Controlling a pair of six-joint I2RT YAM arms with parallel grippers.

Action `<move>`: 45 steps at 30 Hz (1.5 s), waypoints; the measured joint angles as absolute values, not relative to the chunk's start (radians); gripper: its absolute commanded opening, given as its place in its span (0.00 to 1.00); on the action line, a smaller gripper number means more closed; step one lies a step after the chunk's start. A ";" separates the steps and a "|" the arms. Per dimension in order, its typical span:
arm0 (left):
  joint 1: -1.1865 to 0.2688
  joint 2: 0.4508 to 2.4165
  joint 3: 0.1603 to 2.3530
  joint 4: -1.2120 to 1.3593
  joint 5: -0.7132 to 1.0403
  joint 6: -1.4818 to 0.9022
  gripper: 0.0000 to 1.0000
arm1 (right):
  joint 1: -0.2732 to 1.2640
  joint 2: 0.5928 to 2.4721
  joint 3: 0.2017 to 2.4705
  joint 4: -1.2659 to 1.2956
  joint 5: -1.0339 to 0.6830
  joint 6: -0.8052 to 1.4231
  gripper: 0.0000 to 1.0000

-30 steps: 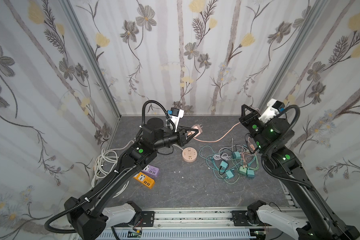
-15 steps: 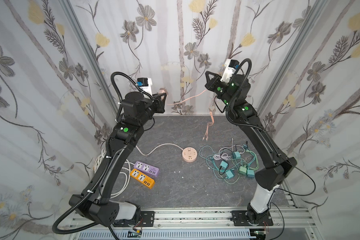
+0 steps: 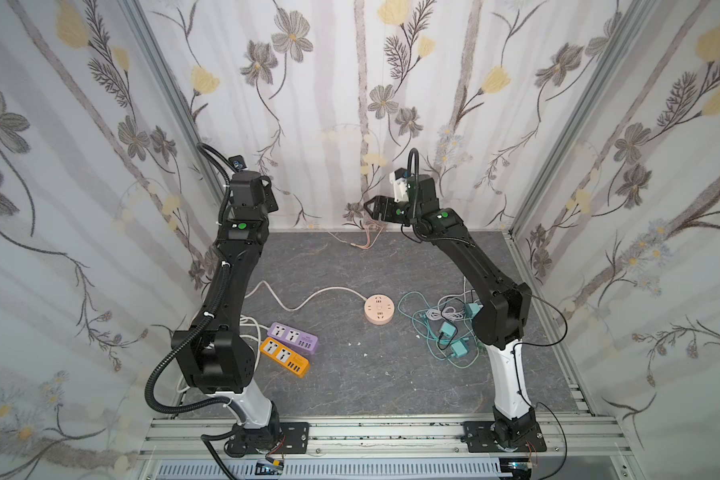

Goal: Insert the plug
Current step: 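Raise the pink charger with the left gripper while the right arm draws back, then move the pink charger with the left gripper over the round pink socket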

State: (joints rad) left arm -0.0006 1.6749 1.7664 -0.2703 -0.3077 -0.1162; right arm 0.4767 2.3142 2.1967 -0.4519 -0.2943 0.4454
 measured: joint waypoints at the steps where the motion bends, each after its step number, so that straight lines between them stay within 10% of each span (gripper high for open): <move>1: 0.019 1.677 1.768 -0.274 -0.321 -0.123 0.00 | 0.474 2.282 2.113 -0.459 -0.298 0.429 0.99; 22: -0.193 1.734 1.728 -0.542 0.198 0.239 0.00 | 0.427 1.564 1.146 -0.227 -0.168 0.261 0.99; 45: -0.490 2.070 1.987 -1.074 0.280 0.769 0.00 | 0.428 1.282 0.797 -0.079 -0.120 0.091 0.99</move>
